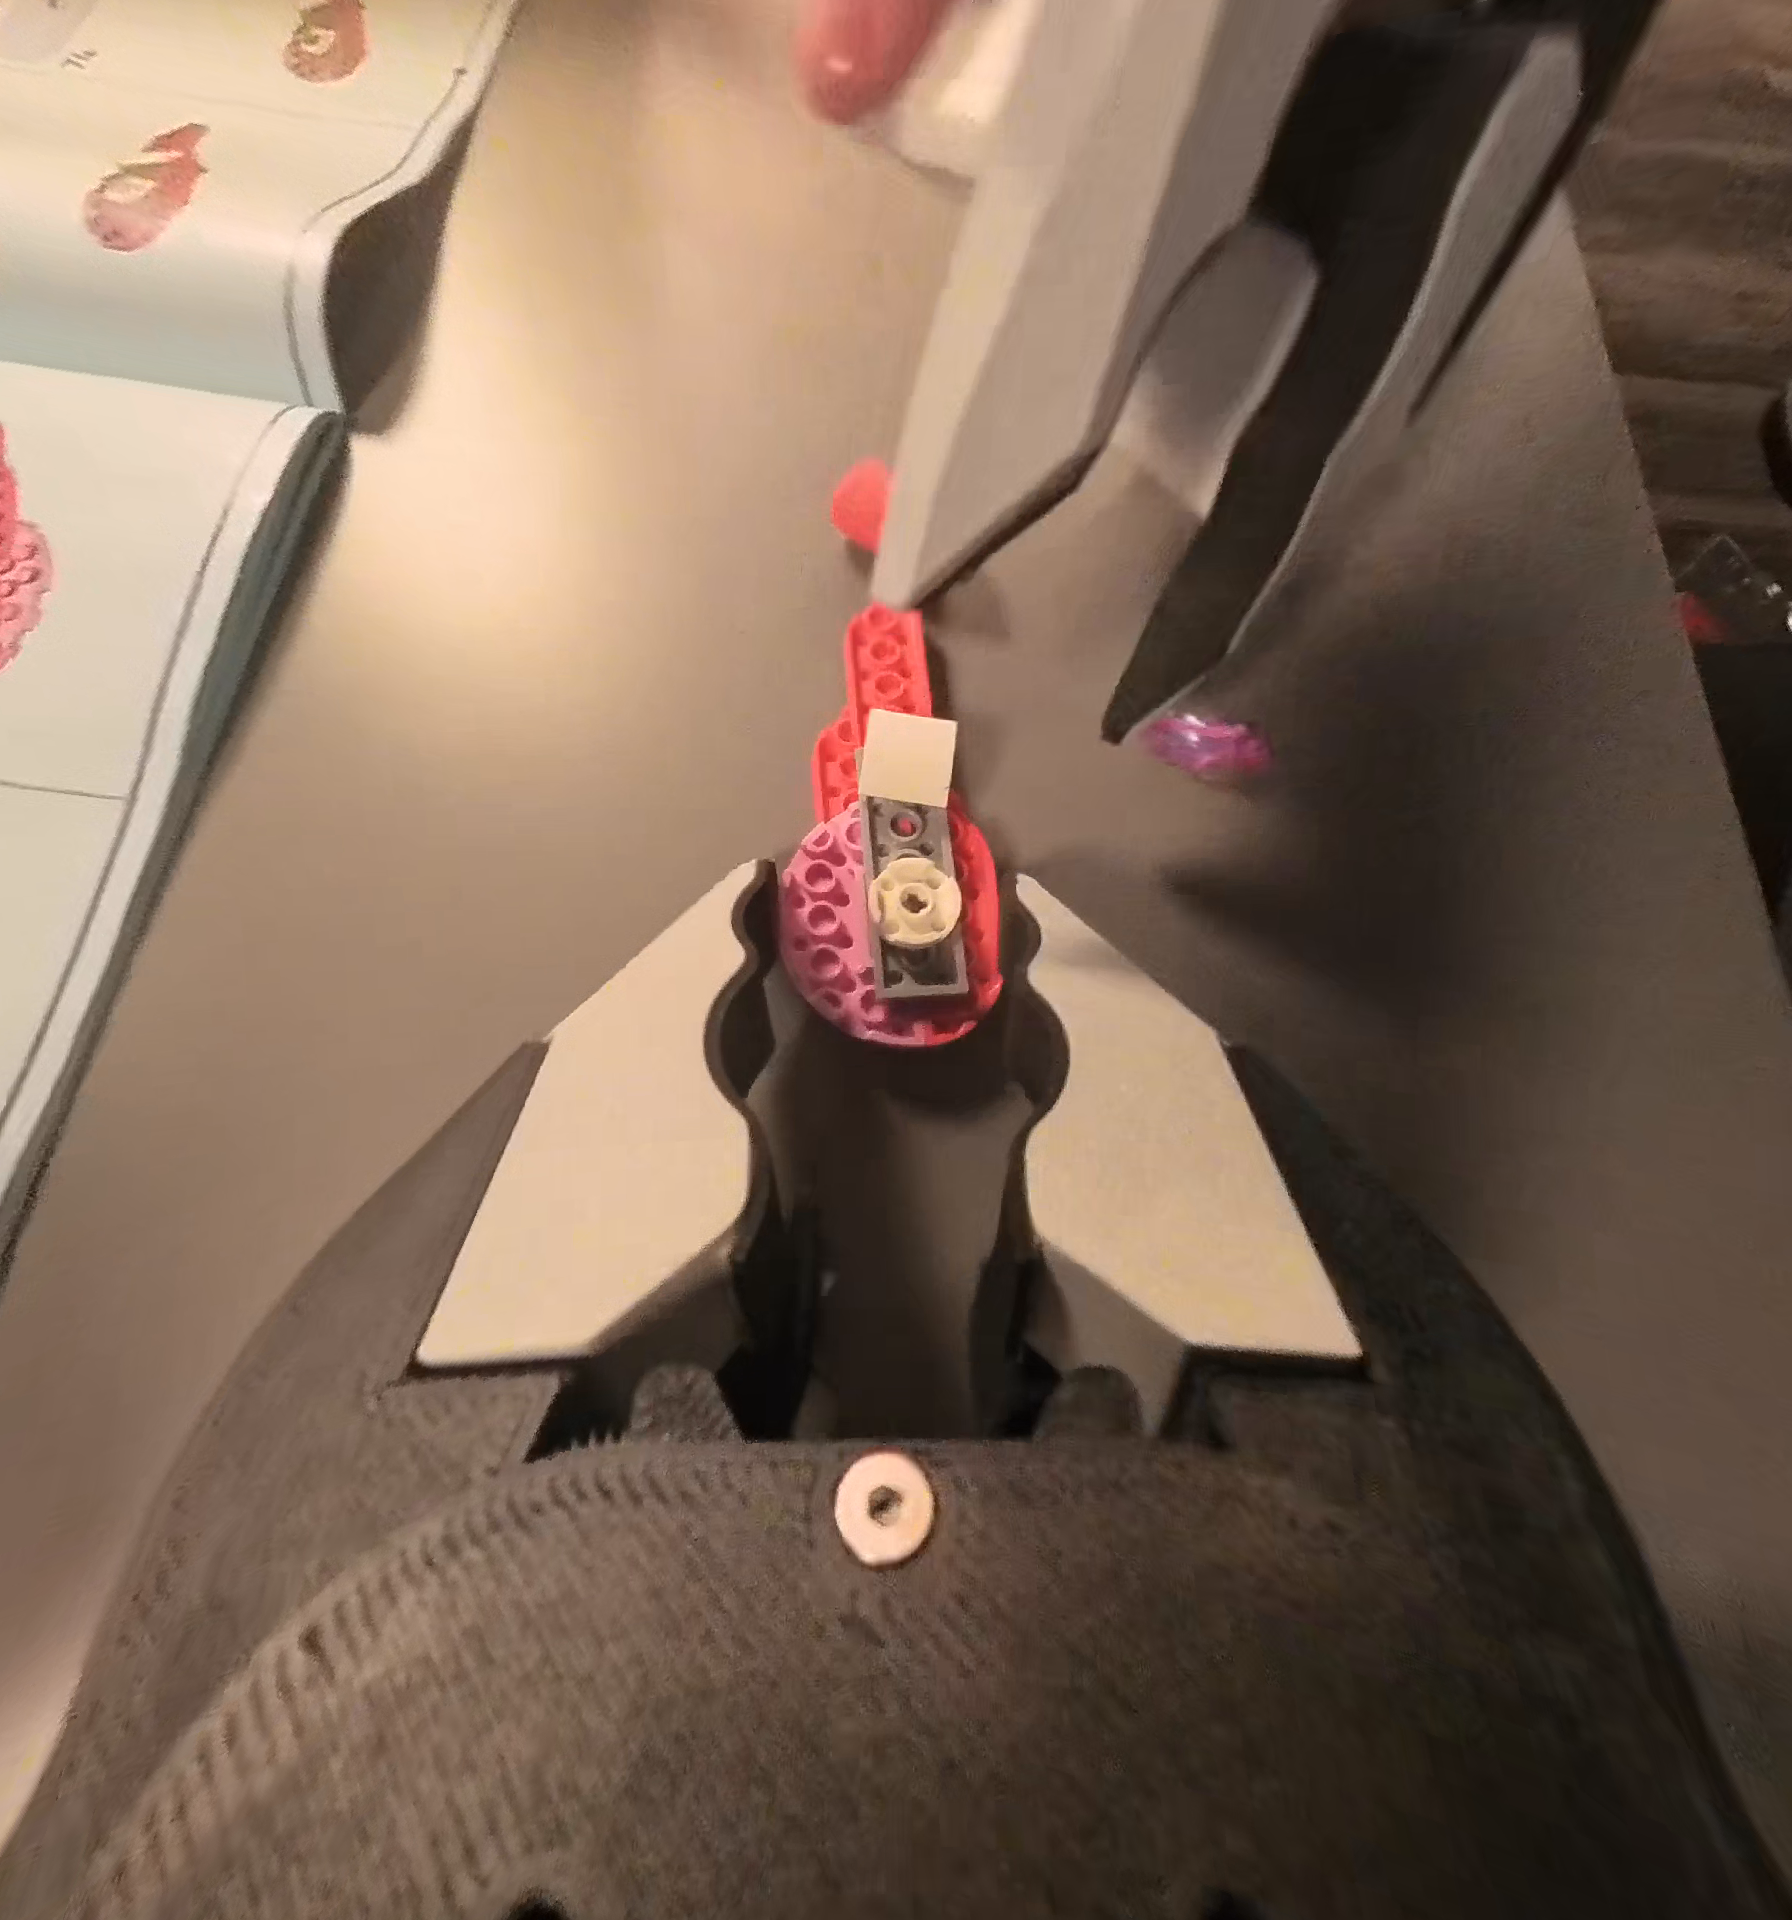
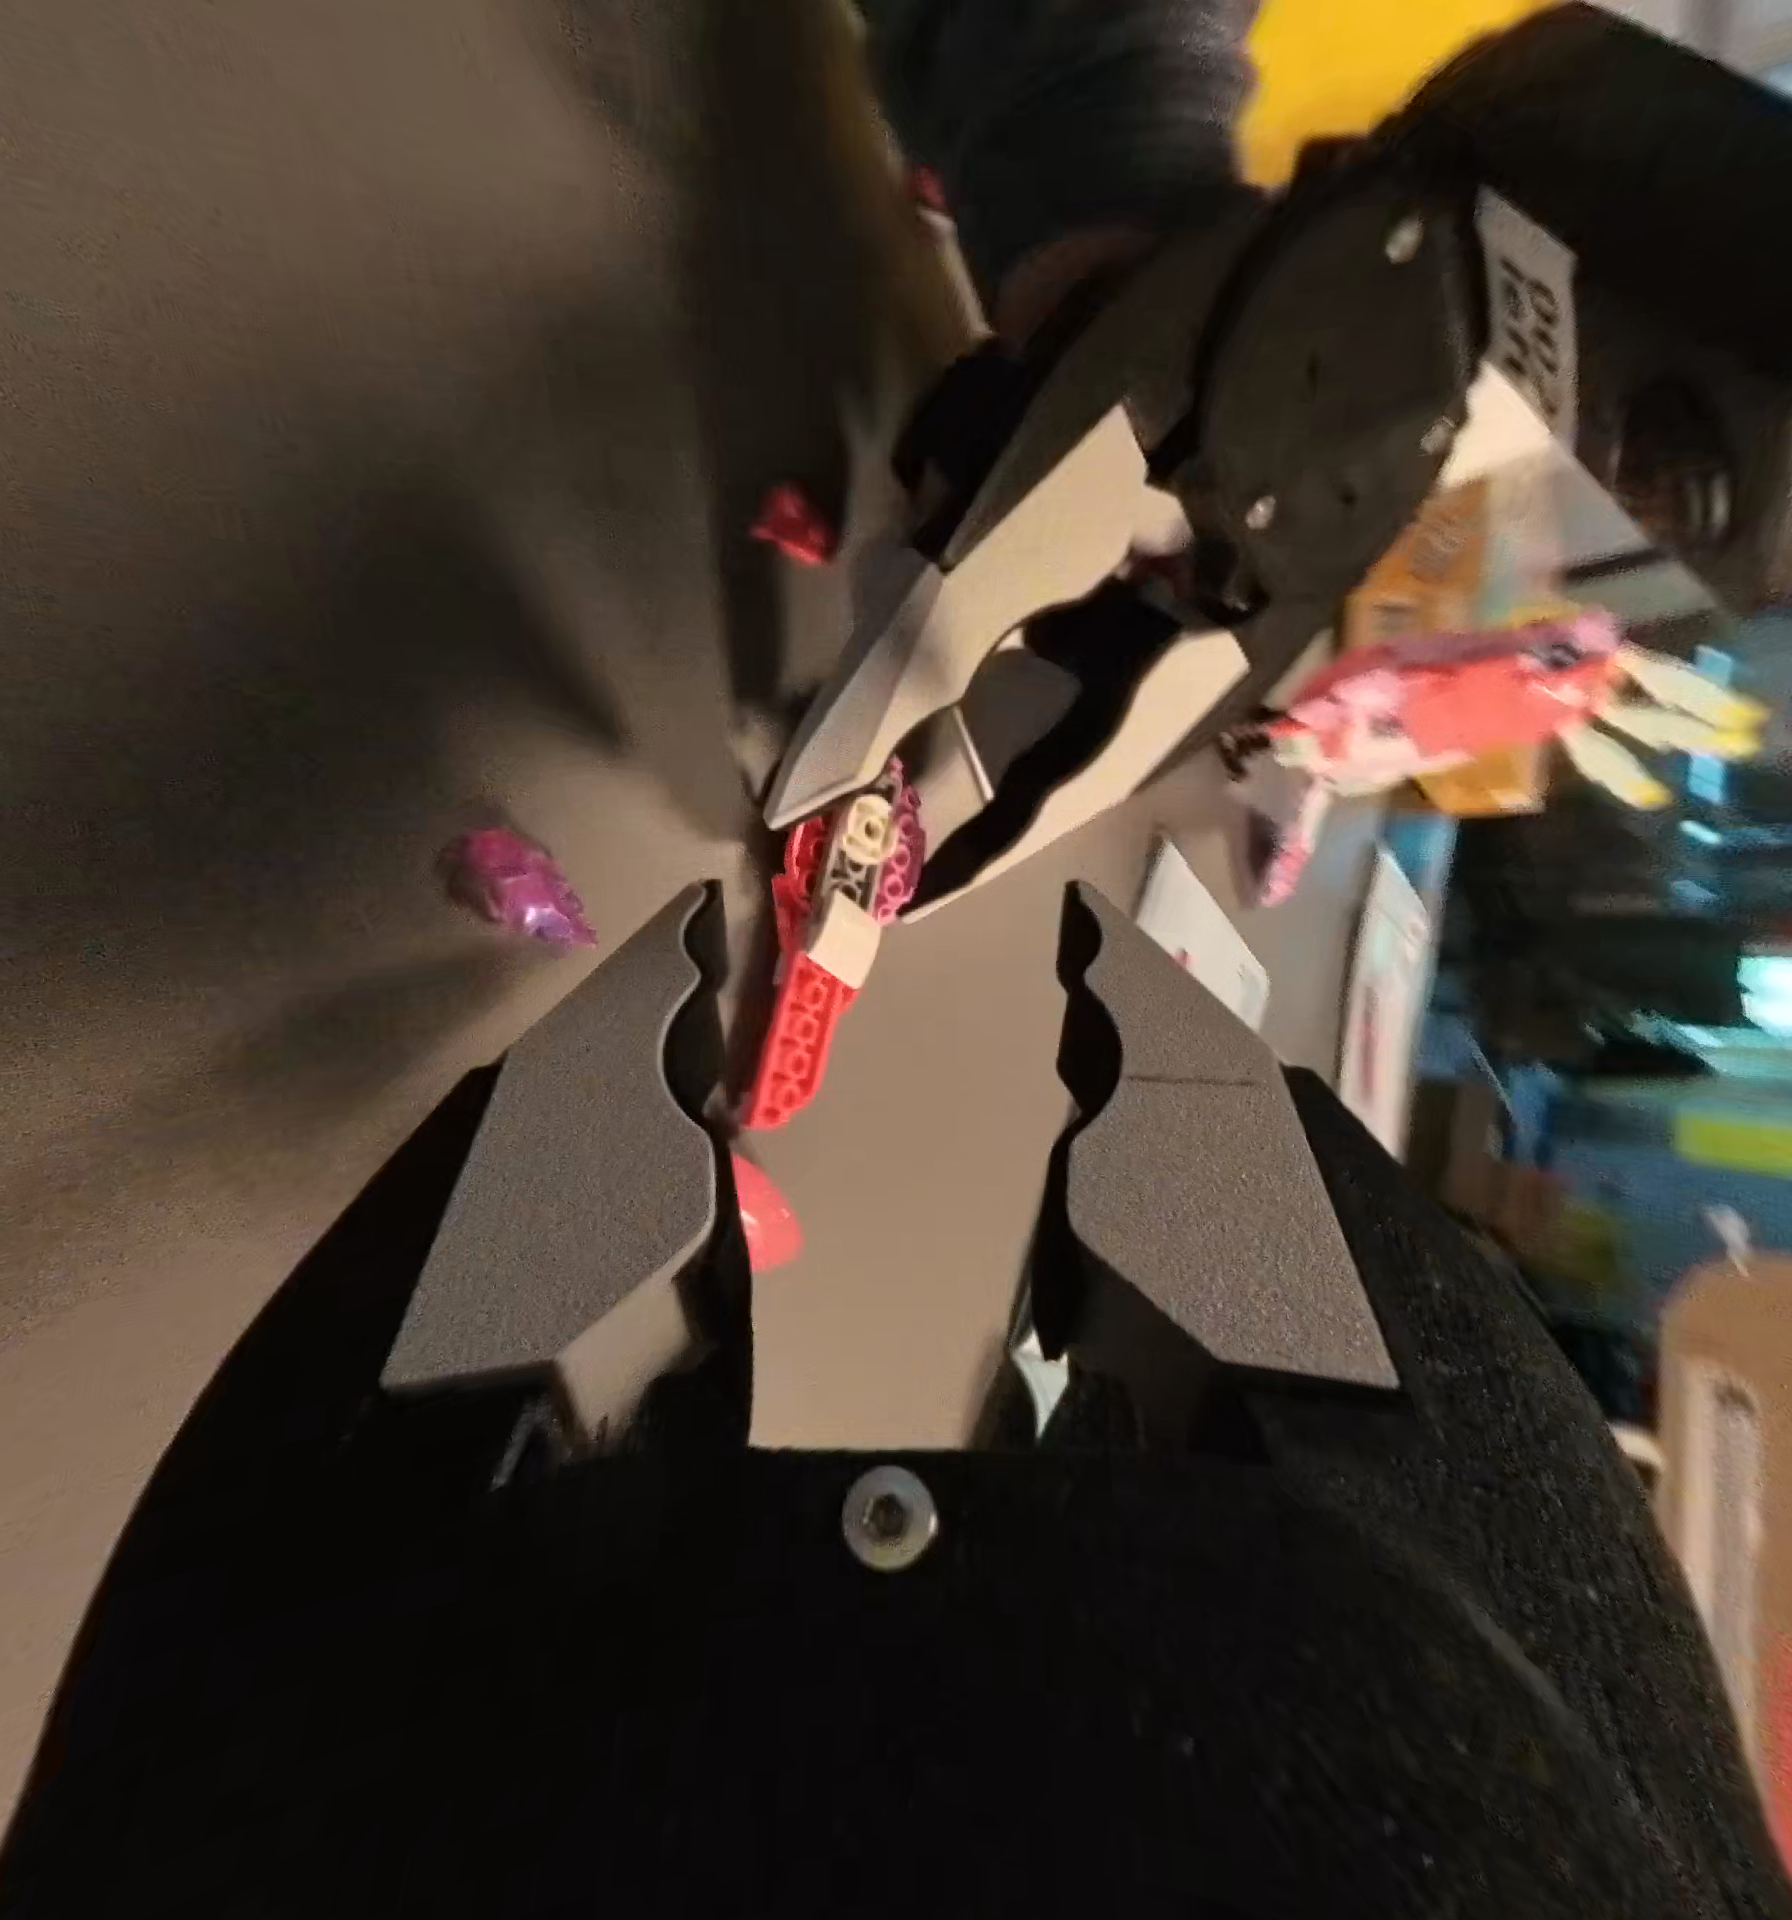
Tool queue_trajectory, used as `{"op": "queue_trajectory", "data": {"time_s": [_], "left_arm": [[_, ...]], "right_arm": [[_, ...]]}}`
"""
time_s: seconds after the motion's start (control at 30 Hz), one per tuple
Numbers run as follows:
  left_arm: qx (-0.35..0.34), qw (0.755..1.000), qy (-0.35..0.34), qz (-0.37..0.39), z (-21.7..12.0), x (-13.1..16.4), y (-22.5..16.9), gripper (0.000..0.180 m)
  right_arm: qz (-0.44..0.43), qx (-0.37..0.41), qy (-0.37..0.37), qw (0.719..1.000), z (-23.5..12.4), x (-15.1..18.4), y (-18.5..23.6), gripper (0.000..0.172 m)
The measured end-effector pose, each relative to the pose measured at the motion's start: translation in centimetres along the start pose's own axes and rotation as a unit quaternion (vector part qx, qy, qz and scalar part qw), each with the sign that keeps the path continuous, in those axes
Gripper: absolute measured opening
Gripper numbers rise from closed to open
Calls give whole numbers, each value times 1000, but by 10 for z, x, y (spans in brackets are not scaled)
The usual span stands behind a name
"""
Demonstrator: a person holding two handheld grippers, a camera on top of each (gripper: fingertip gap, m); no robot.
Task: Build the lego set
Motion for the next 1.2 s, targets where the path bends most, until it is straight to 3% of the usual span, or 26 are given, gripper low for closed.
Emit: {"op": "queue_trajectory", "data": {"time_s": [0.2, 0.4, 0.67, 1.2], "left_arm": [[-40, 997, -26, -58, -8, -1, 15, 41], [-72, 991, -47, -102, -18, -3, 25, 41], [-75, 987, -48, -136, -20, 2, 33, 41], [-45, 986, -56, -151, -22, 0, 30, 40]], "right_arm": [[48, 110, 46, 992, 13, 5, 19, 60], [8, 174, 76, 982, 22, 12, 7, 58], [-32, 182, 161, 969, 46, 18, -3, 48], [-78, 209, 186, 957, 60, 22, -6, 26]]}}
Point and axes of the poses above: each gripper's, where its closed fingertips meet, z out along the fingers, x out of its underside, y = z × x across the jaws, the point moved 7 cm from there along -z, back along the fingers, and after that the axes turned 6 degrees about -z, right-handed, at the moved point
